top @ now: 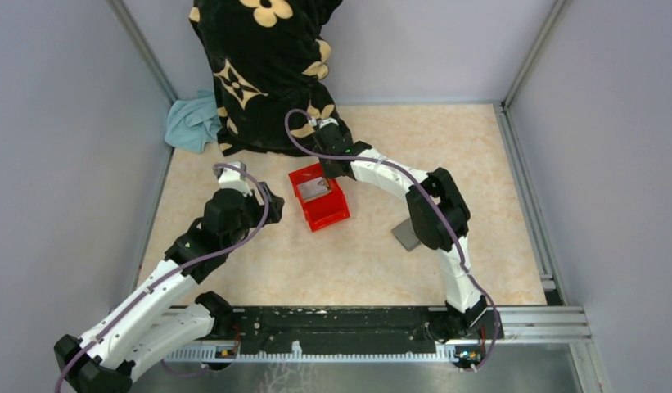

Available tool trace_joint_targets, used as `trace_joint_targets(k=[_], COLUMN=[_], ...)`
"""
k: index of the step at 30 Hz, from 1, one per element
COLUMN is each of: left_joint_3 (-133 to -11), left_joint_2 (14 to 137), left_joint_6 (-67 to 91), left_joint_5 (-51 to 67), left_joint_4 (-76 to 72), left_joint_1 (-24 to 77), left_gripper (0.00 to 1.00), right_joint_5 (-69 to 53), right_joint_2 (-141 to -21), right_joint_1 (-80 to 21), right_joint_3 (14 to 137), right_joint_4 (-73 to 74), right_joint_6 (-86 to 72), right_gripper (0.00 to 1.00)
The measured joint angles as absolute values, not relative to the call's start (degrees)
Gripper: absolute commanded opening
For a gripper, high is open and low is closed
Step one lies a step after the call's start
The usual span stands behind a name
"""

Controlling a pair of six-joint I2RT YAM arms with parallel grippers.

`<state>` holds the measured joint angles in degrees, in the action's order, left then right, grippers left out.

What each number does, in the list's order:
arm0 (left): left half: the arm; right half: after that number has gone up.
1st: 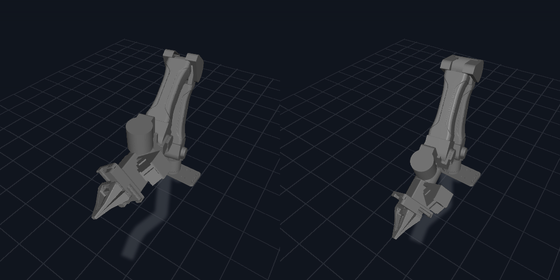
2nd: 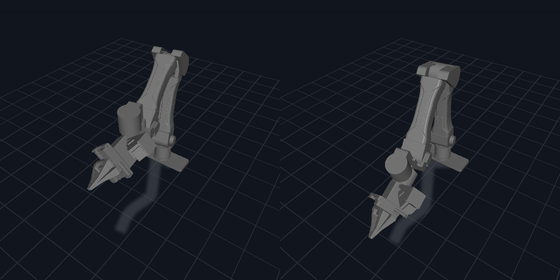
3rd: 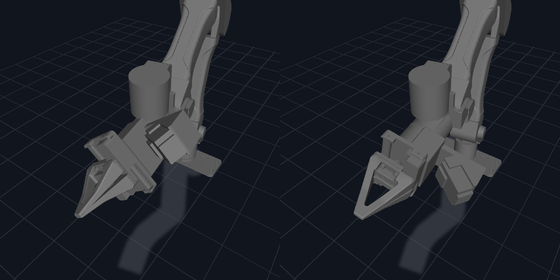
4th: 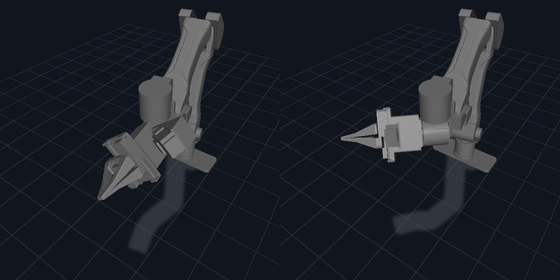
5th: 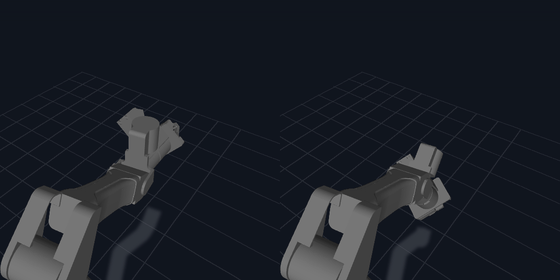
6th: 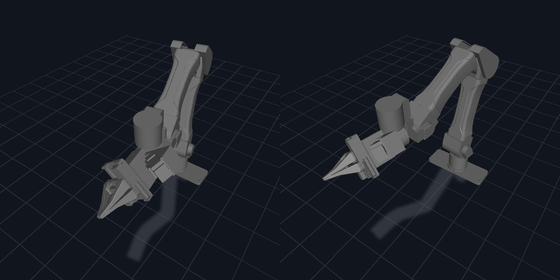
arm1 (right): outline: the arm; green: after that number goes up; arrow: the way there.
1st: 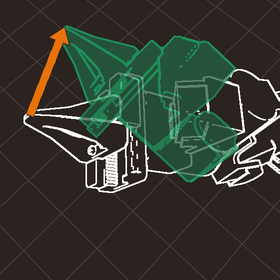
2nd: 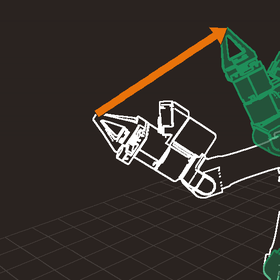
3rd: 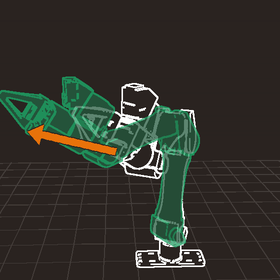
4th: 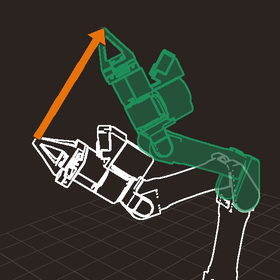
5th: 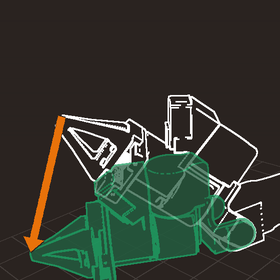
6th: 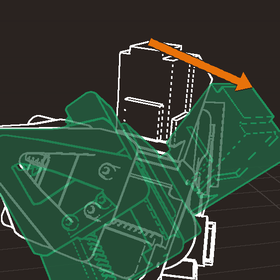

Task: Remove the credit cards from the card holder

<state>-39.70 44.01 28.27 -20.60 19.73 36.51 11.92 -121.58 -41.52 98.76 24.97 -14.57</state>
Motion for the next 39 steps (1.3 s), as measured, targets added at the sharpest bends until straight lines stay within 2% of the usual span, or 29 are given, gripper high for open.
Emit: trace_joint_targets(k=[3,4,9,13,14,15,16,20,21,23,27,31,39], left_joint_3=[-39.7,-39.7,-39.7,-39.7,-39.7,-39.7,-39.7,-39.68,-39.7,-39.62,-39.59,-39.07,-41.28], left_joint_2=[43.75,43.75,43.75,43.77,43.77,43.79,43.86,44.4,44.47,44.95,48.14,52.29,64.88], left_joint_6=[28.23,28.21,28.21,28.23,28.21,28.21,28.18,28.21,28.21,27.73,26.35,25.41,23.18], left_joint_5=[-20.8,-20.86,-20.88,-20.93,-20.93,-20.88,-20.75,-19.38,-19.25,-17.96,-14.35,-10.33,-4.86], left_joint_4=[19.75,19.75,19.77,19.77,19.75,19.73,19.7,18.83,18.7,17.58,14.92,11.7,3.7], left_joint_1=[36.51,36.51,36.51,36.51,36.51,36.51,36.51,36.51,36.51,36.49,36.53,37.04,44.01], left_gripper=[0.78,0.78,0.78,0.81,0.84,0.95,0.99,1.0,0.98,0.87,0.76,0.78,0.8], right_joint_5=[11.92,11.9,11.75,11.29,11.11,10.98,10.85,10.92,11.05,11.29,11.33,12.82,19.77], right_joint_2=[-121.58,-121.58,-121.58,-121.56,-121.47,-121.27,-121.01,-117.54,-116.27,-112.25,-102.04,-89.34,-76.79], right_joint_1=[-41.47,-41.45,-41.34,-41.34,-41.34,-41.34,-41.34,-41.34,-41.28,-41.01,-39.48,-35.14,-32.91], right_joint_3=[98.76,98.76,98.83,98.8,98.76,98.67,98.61,96.33,95.33,91.5,79.94,65.1,52.58], right_joint_4=[25.02,25.04,25.1,24.82,24.67,24.47,24.47,23.14,22.87,21.47,17.41,14.31,16.75], right_joint_6=[-14.72,-14.76,-15.2,-15.22,-15.18,-15.25,-15.16,-15.14,-15.16,-15.31,-17.61,-21.26,-24.95], right_gripper=[0.06,0.11,0.5,0.64,0.64,0.65,0.65,0.64,0.63,0.6,0.53,0.55,0.56])
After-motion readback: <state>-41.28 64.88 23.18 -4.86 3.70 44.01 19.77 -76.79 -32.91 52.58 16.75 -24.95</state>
